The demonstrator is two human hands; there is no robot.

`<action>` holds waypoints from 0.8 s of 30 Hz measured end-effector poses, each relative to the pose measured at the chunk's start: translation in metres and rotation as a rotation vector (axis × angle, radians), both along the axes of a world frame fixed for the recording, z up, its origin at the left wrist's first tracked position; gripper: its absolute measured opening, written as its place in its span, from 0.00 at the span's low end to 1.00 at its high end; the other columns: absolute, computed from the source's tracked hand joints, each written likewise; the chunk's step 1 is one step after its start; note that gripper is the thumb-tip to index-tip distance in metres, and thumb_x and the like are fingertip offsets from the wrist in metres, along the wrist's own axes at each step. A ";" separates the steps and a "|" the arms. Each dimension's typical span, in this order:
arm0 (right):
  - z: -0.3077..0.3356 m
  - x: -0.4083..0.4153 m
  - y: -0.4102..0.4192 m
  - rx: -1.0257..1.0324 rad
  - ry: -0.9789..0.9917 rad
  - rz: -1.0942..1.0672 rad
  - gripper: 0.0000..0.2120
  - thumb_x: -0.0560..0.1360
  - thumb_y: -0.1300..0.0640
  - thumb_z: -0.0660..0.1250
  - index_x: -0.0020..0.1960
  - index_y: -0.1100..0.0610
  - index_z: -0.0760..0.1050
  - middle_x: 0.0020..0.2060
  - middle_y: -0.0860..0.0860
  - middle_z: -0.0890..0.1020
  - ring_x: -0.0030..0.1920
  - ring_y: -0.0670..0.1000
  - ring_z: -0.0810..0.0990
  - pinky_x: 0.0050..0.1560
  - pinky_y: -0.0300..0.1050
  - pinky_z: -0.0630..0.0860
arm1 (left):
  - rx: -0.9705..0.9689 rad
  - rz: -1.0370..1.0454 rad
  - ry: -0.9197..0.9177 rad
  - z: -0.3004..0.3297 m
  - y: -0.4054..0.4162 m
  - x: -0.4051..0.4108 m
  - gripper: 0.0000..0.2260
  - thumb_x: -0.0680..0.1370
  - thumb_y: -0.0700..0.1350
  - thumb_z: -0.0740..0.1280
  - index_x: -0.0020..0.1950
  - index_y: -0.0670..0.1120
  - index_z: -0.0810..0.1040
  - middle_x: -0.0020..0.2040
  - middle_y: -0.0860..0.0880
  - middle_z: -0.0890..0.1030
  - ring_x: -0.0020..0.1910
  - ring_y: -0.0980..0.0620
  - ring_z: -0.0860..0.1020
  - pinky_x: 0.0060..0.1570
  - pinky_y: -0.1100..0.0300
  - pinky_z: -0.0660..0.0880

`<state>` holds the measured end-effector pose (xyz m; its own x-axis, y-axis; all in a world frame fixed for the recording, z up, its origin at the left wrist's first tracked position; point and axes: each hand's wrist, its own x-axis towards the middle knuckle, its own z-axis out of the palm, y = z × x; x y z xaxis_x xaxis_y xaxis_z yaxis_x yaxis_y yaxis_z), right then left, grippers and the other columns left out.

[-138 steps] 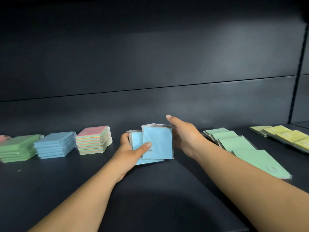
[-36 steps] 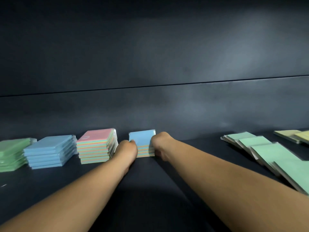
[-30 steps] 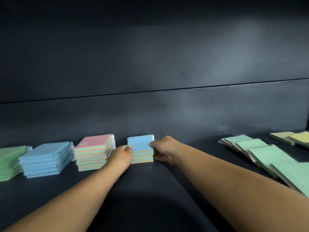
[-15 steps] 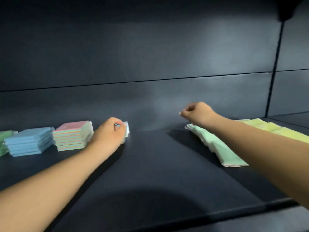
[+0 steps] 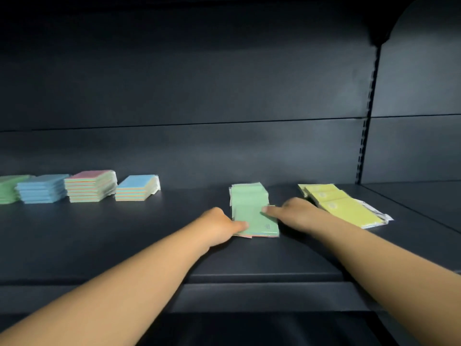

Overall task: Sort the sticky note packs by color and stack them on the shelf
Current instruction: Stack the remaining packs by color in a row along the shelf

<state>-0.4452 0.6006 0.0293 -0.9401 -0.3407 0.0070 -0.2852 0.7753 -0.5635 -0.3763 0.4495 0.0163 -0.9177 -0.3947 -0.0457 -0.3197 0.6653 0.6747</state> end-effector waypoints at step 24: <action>0.019 0.017 -0.029 -0.785 -0.481 0.374 0.02 0.75 0.61 0.67 0.45 0.56 0.78 0.39 0.49 0.80 0.35 0.45 0.73 0.32 0.34 0.73 | 1.004 -0.002 0.456 0.030 -0.015 0.010 0.12 0.78 0.54 0.61 0.48 0.47 0.78 0.43 0.48 0.83 0.42 0.51 0.81 0.39 0.58 0.74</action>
<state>-0.4280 0.5713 0.0483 -0.7349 -0.6781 0.0035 -0.0414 0.0398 -0.9984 -0.3667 0.4345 0.0466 -0.9306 -0.3662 -0.0011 0.0977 -0.2511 0.9630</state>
